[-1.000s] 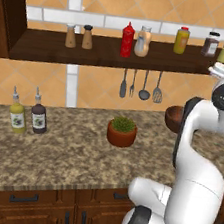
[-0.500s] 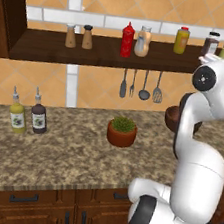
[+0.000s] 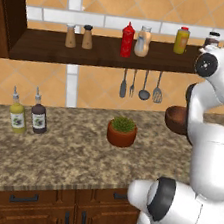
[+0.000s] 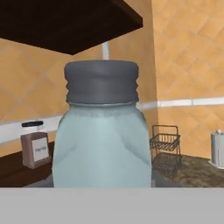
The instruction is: Put the shaker and condiment bottle from the counter next to their counterparts in the cabinet.
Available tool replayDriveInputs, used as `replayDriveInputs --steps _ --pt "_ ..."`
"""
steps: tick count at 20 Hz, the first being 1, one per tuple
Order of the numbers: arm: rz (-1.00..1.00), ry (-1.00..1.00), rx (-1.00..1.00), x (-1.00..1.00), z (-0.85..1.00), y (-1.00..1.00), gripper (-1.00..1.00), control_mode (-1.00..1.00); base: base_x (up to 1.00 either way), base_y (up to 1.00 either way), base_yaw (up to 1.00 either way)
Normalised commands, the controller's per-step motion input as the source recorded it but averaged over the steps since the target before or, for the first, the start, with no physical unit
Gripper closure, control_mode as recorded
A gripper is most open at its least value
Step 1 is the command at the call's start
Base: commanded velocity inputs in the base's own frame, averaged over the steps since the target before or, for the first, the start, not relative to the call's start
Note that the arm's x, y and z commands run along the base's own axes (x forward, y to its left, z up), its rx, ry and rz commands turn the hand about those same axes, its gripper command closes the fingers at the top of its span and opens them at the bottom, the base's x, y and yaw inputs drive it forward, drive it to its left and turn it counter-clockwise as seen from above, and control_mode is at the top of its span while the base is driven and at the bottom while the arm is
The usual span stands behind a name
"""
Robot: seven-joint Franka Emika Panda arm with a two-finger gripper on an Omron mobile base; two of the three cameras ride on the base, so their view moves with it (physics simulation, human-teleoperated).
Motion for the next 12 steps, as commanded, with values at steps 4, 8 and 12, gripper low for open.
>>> replayDriveInputs --steps 4,8,12 --pt "0.00 0.27 -0.01 0.34 -0.15 0.06 1.00 -1.00 0.00 0.00 0.00" --pt "0.00 0.15 0.00 0.43 0.00 -0.02 1.00 -1.00 0.00 0.00 0.00" --pt "0.00 -0.03 0.00 0.18 -0.09 -0.08 1.00 -1.00 0.00 0.00 0.00"
